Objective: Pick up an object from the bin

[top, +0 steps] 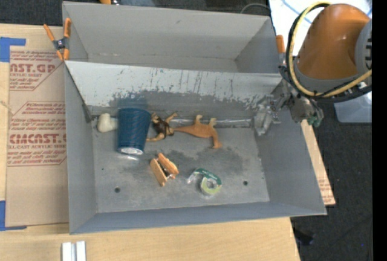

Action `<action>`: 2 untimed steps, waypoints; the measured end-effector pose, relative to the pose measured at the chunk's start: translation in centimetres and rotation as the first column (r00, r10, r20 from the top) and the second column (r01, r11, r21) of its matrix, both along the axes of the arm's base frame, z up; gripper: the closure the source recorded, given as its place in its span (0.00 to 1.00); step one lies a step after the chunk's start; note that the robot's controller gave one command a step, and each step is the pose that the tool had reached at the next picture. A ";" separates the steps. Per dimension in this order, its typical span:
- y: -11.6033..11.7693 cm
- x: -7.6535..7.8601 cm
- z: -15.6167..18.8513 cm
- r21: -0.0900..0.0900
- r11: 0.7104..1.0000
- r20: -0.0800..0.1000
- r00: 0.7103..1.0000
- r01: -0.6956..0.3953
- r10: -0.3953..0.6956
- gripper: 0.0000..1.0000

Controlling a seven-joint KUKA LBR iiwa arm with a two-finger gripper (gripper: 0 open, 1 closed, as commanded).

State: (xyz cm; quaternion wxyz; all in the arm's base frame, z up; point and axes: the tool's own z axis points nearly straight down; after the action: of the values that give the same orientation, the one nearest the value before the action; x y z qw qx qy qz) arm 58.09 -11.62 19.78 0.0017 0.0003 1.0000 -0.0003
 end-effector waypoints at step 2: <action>6.5 -3.9 -4.9 0.002 1.000 0.000 1.000 0.024 -0.024 0.00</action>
Offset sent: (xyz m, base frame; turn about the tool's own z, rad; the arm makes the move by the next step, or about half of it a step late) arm -0.0377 0.0610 -0.0466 0.0259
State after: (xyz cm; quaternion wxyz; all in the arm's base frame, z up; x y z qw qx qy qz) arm 54.17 -5.17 14.88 0.0018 0.0125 0.9999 0.0005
